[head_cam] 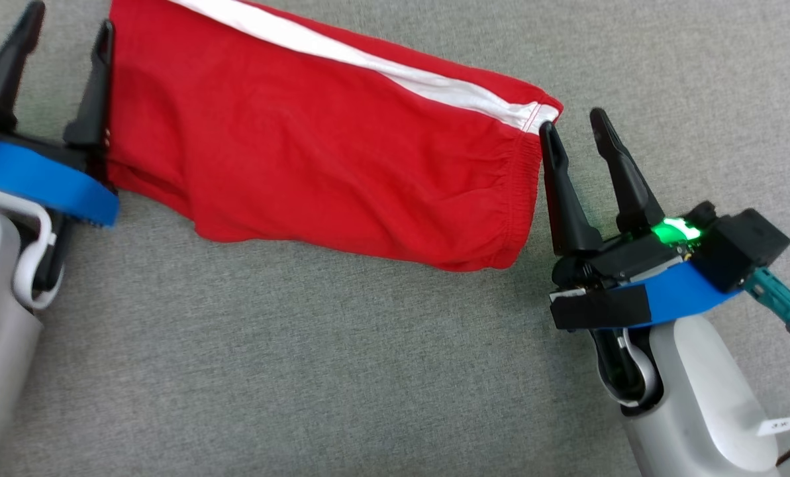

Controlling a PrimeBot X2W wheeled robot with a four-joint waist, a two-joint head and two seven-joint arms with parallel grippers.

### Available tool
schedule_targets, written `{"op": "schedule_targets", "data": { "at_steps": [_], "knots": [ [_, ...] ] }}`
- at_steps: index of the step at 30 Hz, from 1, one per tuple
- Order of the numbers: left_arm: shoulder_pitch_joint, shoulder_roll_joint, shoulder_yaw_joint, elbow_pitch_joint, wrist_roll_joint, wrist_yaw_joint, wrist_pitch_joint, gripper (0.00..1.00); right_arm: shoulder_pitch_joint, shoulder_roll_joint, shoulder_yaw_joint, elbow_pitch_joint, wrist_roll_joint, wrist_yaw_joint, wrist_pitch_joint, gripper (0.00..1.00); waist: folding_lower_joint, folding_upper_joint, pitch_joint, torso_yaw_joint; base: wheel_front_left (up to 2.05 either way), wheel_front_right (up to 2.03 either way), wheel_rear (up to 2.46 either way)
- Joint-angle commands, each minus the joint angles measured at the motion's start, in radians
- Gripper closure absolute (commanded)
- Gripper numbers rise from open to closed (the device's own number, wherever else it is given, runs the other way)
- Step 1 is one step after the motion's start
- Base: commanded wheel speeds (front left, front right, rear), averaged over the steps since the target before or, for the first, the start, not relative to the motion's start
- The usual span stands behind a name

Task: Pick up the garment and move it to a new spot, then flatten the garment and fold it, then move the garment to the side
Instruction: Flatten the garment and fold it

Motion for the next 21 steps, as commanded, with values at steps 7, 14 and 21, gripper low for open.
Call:
{"op": "schedule_targets", "data": {
  "at_steps": [7, 14, 21],
  "knots": [
    [0.07, 0.004, -0.14, 0.122, -0.091, 0.003, 0.018, 0.0, 0.072, -0.005, -0.05, 0.022, -0.045, 0.0, -0.004, 0.0, 0.0, -0.0001, -0.052, -0.001, 0.0, 0.0, 0.0],
    [0.094, -0.004, -0.24, 0.249, -0.129, 0.003, 0.121, 0.38, 0.101, -0.005, -0.062, 0.029, -0.06, 0.0, -0.004, 0.0, 0.0, -0.0001, -0.078, -0.018, 0.0, 0.0, 0.0],
    [0.128, -0.02, -0.337, 0.273, -0.206, 0.002, 0.154, 1.0, 0.127, -0.005, -0.09, 0.062, -0.082, 0.0, -0.004, 0.0, 0.0, -0.0001, -0.141, -0.01, 0.0, 0.0, 0.0]
  ]
}}
